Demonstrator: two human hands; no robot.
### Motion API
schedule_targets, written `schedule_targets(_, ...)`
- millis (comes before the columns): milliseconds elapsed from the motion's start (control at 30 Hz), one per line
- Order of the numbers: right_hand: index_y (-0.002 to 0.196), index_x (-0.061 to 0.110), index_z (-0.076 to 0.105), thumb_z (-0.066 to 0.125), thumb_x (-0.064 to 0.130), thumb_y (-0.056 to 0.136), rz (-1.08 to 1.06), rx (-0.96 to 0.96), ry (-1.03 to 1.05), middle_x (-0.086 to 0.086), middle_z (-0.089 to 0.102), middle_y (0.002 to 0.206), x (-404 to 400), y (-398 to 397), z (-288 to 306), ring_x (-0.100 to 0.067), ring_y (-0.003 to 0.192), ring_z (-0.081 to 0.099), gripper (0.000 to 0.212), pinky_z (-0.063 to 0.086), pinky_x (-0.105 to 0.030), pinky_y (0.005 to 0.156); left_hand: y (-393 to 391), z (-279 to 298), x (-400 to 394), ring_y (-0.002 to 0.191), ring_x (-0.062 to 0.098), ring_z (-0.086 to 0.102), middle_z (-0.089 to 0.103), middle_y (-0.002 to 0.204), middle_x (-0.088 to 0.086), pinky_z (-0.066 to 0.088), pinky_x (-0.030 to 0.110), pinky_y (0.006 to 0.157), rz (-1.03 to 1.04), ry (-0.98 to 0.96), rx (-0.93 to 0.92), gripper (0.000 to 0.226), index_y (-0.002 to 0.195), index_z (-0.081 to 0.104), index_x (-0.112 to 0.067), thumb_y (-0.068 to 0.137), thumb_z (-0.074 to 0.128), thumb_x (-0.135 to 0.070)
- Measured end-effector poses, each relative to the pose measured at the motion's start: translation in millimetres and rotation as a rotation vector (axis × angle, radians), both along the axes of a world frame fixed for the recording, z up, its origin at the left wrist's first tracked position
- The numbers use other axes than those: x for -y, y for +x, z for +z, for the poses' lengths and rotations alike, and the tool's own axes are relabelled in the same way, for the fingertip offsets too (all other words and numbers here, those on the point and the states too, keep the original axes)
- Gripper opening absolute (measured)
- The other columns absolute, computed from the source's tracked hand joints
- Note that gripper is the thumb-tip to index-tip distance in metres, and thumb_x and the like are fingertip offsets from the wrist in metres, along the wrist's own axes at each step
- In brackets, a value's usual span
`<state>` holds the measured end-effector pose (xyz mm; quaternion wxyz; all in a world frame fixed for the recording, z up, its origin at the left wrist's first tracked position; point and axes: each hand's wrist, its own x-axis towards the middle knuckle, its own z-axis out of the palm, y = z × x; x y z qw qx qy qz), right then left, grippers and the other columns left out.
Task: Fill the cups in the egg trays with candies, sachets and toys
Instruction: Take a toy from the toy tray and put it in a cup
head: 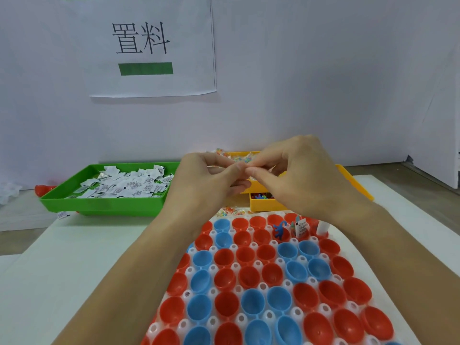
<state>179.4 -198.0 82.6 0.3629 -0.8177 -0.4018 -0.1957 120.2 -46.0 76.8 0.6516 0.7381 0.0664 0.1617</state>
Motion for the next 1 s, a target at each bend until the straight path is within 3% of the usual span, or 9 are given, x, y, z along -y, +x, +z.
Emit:
schedule_targets(167,0.093,0.019,0.079,0.072,0.022,0.090,0.020,-0.266,0.170,0.008,0.076,0.079,1.7,3.9,1.1,-0.003,0.076,0.072,0.009,0.058,-0.019,0.071,-0.5,2.0,-0.6,0.082,0.021,0.076,0.077,0.084,0.012,0.060,0.023,0.072,-0.075,-0.138,0.035,0.011,0.095,0.070,0.000,0.088,0.068,-0.010)
schedule_targets(333,0.092,0.020,0.078,0.070,0.024,0.091,0.035,-0.470,0.225,0.007,0.076,0.078,5.6,5.4,1.7,-0.005,0.075,0.072,0.009,0.055,-0.015,0.058,0.4,-1.0,1.6,0.086,0.026,0.075,0.076,0.088,0.016,0.061,0.029,0.078,-0.112,-0.168,0.086,0.009,0.096,0.067,-0.001,0.089,0.067,-0.007)
schedule_targets(467,0.088,0.022,0.076,0.072,0.026,0.090,0.010,-0.452,0.210,0.010,0.075,0.075,8.2,7.5,2.7,-0.003,0.072,0.071,0.006,0.052,-0.012,0.056,-0.3,-0.2,1.7,0.082,0.023,0.076,0.077,0.084,0.013,0.061,0.025,0.074,-0.103,-0.131,0.073,0.019,0.097,0.070,-0.005,0.081,0.074,-0.014)
schedule_targets(733,0.086,0.023,0.077,0.080,0.020,0.082,-0.007,-0.285,0.138,0.012,0.075,0.080,9.8,10.5,2.3,0.001,0.079,0.071,0.006,0.055,-0.012,0.074,-4.1,0.8,1.6,0.075,0.016,0.075,0.077,0.077,0.009,0.057,0.017,0.064,-0.134,0.037,0.040,0.020,0.097,0.070,-0.003,0.081,0.077,-0.012)
schedule_targets(867,0.088,0.023,0.077,0.081,0.021,0.082,0.033,-0.321,0.169,0.013,0.076,0.084,11.3,11.1,3.0,0.000,0.083,0.071,0.007,0.056,-0.014,0.077,-3.2,0.1,-1.1,0.075,0.016,0.075,0.077,0.076,0.008,0.058,0.019,0.065,-0.143,0.118,0.074,0.013,0.094,0.070,-0.006,0.083,0.075,-0.010)
schedule_targets(1000,0.092,0.021,0.076,0.075,0.023,0.087,0.100,-0.473,0.191,0.008,0.076,0.083,15.3,11.0,3.7,-0.006,0.082,0.073,0.005,0.056,-0.015,0.069,-1.6,-0.9,-2.4,0.074,0.016,0.075,0.077,0.076,0.008,0.058,0.021,0.066,-0.134,0.145,0.092,0.013,0.095,0.069,-0.003,0.084,0.075,-0.008)
